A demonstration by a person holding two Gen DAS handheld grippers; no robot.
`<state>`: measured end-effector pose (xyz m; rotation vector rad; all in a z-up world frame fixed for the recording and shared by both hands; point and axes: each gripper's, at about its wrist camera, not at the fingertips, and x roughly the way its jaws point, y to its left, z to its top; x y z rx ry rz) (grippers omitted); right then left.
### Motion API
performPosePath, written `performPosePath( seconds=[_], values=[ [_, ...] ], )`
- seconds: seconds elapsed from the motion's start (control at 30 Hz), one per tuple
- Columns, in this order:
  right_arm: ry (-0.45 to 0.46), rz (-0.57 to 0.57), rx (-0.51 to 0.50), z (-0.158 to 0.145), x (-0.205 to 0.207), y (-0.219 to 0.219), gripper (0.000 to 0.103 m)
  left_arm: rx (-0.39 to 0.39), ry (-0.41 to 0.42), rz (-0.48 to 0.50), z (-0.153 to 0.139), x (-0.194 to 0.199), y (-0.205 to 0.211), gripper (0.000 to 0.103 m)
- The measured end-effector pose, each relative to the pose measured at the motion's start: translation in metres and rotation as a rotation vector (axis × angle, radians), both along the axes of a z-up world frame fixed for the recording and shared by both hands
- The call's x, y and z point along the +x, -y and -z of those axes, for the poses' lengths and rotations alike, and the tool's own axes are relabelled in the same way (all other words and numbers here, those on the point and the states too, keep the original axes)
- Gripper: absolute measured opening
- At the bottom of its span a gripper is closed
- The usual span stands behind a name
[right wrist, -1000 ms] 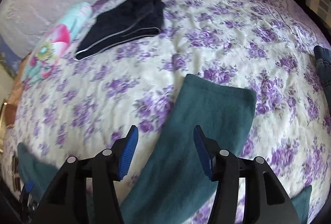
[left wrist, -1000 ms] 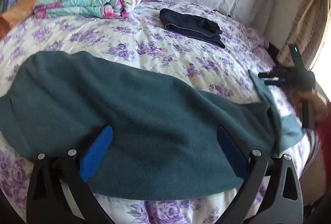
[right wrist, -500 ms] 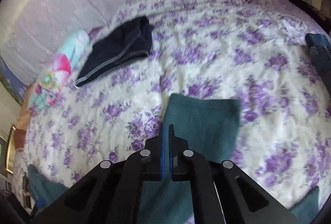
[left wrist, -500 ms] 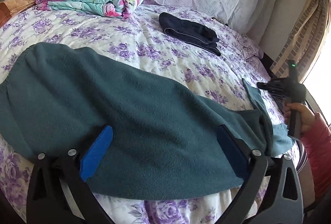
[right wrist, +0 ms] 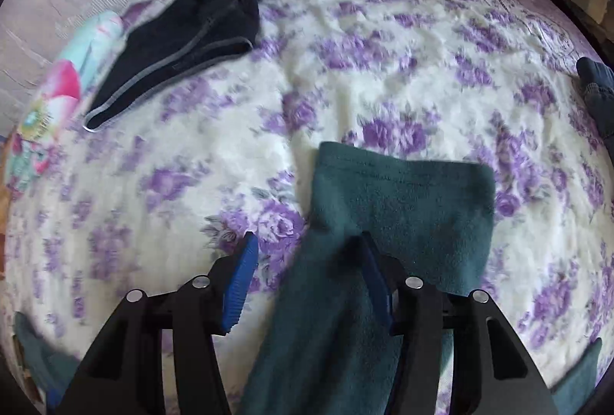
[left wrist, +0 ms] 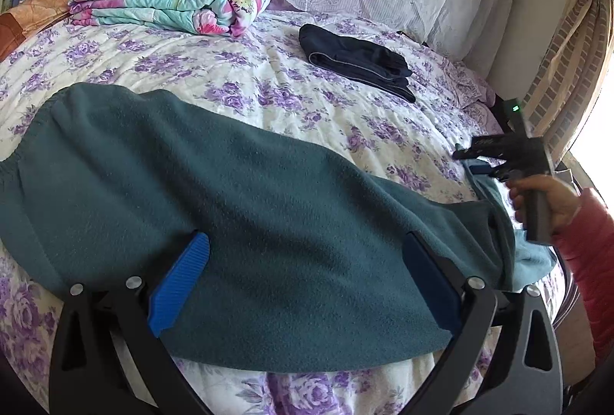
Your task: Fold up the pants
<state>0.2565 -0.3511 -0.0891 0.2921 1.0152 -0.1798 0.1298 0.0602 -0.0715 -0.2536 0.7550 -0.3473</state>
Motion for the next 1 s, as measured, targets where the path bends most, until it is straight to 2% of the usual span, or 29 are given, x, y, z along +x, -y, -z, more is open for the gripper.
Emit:
performPosePath(
  seconds=[0.03,0.1,0.13,0.23,0.3,0.43,0.5,0.6,0.7,0.77,0.83,0.93,1.0],
  values=[
    [0.033,-0.010,-0.032,-0.002,-0.003,-0.002,0.029,-0.009,0.000,0.003,0.000,0.000,-0.002,0.098],
    [0.077,-0.024,0.028,-0.008,-0.013,0.006,0.004,-0.024,0.001,0.006,0.000,0.000,-0.003,0.098],
    [0.124,-0.016,0.088,-0.015,-0.025,0.017,0.003,-0.032,0.000,0.007,0.000,0.000,-0.004,0.098],
    [0.217,-0.009,0.140,-0.038,-0.057,0.043,0.003,-0.059,0.002,0.009,0.000,-0.001,-0.006,0.098],
    [0.302,0.001,0.221,-0.056,-0.093,0.068,0.003,-0.071,0.002,0.009,0.000,-0.001,-0.008,0.098],
    [0.500,0.066,0.359,-0.075,-0.197,0.123,0.003,-0.077,0.005,0.009,0.000,-0.003,-0.007,0.098],
    [0.568,0.137,0.428,-0.059,-0.258,0.153,0.003,-0.077,0.006,0.009,0.000,-0.002,-0.008,0.098],
    [0.572,0.225,0.516,-0.014,-0.315,0.176,0.004,-0.082,0.006,0.007,0.000,-0.003,-0.008,0.098],
    [0.478,0.272,0.541,0.028,-0.326,0.182,0.007,-0.074,0.006,0.004,0.000,-0.003,-0.007,0.098],
    [0.500,0.280,0.578,0.032,-0.327,0.182,0.010,-0.055,0.007,0.001,0.000,-0.004,-0.005,0.098],
    [0.541,0.266,0.622,0.029,-0.329,0.181,0.044,-0.042,0.013,-0.004,0.000,-0.006,-0.003,0.098],
    [0.551,0.271,0.578,0.022,-0.330,0.175,0.049,-0.048,0.019,-0.009,0.000,-0.007,-0.004,0.098],
    [0.559,0.285,0.585,0.023,-0.332,0.178,0.049,-0.060,0.017,-0.008,0.000,-0.007,-0.006,0.098]
  ],
)
